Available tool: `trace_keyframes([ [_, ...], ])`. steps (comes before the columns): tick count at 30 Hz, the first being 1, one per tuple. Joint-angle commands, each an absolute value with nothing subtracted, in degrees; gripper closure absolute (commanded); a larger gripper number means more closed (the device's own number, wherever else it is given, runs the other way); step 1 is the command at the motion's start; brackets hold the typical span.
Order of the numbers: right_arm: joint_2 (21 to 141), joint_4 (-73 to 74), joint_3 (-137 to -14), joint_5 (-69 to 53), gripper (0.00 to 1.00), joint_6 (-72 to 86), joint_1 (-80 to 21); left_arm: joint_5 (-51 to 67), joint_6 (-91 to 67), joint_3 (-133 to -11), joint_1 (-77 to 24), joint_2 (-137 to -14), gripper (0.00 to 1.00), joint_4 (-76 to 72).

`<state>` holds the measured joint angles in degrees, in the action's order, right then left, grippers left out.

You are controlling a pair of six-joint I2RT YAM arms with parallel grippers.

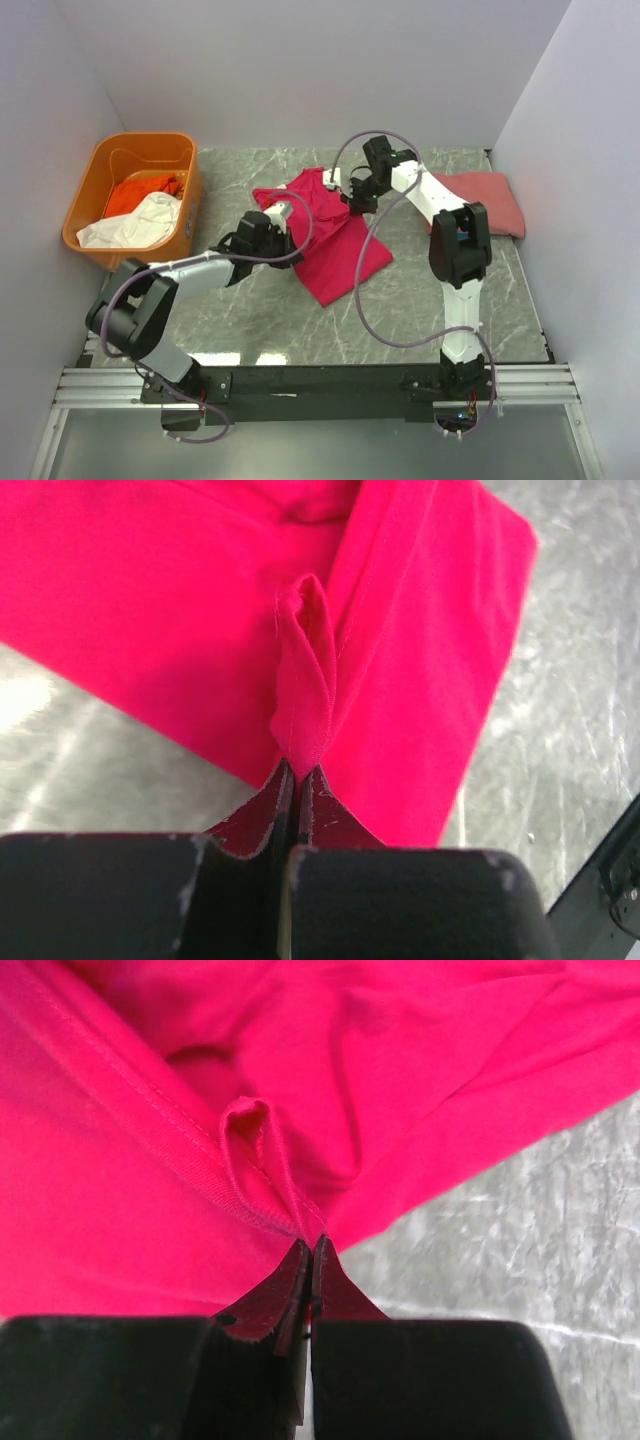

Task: Fold and stack the t-shirts
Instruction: Fold the tshirt

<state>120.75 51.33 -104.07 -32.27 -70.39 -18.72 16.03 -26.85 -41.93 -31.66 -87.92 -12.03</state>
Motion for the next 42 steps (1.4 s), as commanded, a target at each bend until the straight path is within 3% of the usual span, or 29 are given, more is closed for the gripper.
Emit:
trace_keyframes([
  [1, 123.7, 48.3, -110.2, -28.3, 1.0, -63.7, -19.2, 20.7, -25.0, -45.5, -29.1, -90.3, 1.0, -11.8],
  [22, 130.6, 45.8, -117.2, -23.6, 1.0, -57.8, -20.1, 21.6, -20.5, -55.4, -24.3, -101.2, 0.99, -7.8],
  [24, 131.0, 45.5, -117.6, -23.5, 0.98, -57.2, -20.3, 19.4, -21.0, -55.9, -24.1, -101.8, 0.91, -7.6],
  [26, 131.0, 43.8, -117.3, -23.1, 0.74, -54.9, -20.5, 16.5, -21.4, -56.7, -23.9, -101.9, 0.82, -6.9],
  [27, 130.9, 42.5, -117.0, -22.6, 0.61, -53.5, -20.6, 14.4, -22.6, -57.3, -23.6, -101.6, 0.71, -6.9],
  [28, 130.5, 41.1, -116.5, -22.0, 0.4, -52.0, -20.5, 9.4, -22.8, -57.6, -23.6, -100.4, 0.66, -6.7],
  [31, 127.9, 32.5, -113.8, -18.6, 0.31, -43.5, -20.3, -2.9, -23.8, -57.6, -23.3, -96.6, 0.46, -7.1],
  [32, 126.2, 30.2, -113.2, -18.9, 0.31, -40.5, -19.6, -5.6, -24.0, -56.6, -23.2, -93.0, 0.2, -8.4],
  [34, 124.4, 28.1, -112.1, -19.5, 0.31, -38.1, -18.9, -9.5, -22.5, -55.5, -23.2, -89.1, 0.01, -9.7],
  [37, 118.6, 26.4, -107.1, -24.9, 0.32, -37.8, -16.6, -9.8, -19.3, -52.8, -22.9, -80.9, 0.01, -11.6],
  [40, 109.7, 27.2, -97.2, -39.2, 0.32, -44.9, -13.0, 0.5, -14.3, -50.9, -22.6, -77.1, 0.01, -8.7],
  [41, 104.4, 29.9, -91.5, -43.9, 0.3, -52.8, -11.9, 5.3, -12.5, -49.8, -22.7, -74.8, 0.03, -7.8],
  [42, 101.5, 32.2, -88.0, -51.2, 0.21, -59.3, -9.8, 5.6, -9.5, -49.1, -25.5, -73.4, 0.03, -5.8],
])
